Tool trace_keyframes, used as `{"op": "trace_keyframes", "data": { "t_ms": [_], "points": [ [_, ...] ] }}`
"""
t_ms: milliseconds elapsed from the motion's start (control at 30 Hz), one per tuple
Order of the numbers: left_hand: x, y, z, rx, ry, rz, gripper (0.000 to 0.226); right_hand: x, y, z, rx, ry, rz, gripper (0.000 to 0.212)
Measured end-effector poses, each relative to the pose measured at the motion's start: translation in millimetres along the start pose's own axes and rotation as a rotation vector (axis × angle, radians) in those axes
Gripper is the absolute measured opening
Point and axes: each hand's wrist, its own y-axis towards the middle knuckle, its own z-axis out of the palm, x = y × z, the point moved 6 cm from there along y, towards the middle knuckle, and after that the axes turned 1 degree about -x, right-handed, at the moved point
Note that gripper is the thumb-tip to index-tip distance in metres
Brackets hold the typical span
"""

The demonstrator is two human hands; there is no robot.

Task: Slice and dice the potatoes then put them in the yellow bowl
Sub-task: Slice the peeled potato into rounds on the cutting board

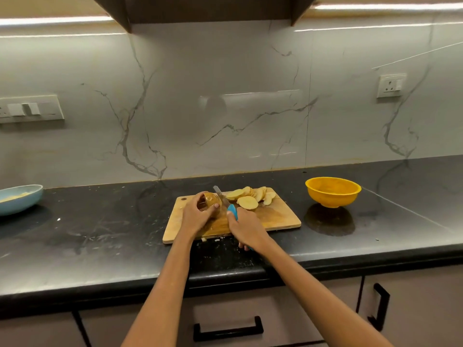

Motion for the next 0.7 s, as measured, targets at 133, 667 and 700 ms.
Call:
{"op": "trace_keyframes", "data": {
  "t_ms": [133,667,700],
  "points": [
    [3,1,2,0.024,0.015,-0.008,0.065,5,2,2,-0.05,-0.069,-0.002,0.035],
    [7,12,2,0.065,0.102,0.072,0.035,-3,16,2,-0.062,-0.156,0.03,0.033],
    [10,14,6,0.11,0.104,0.035,0.048,-2,14,2,-0.072,-0.154,0.024,0.033]
  ]
}}
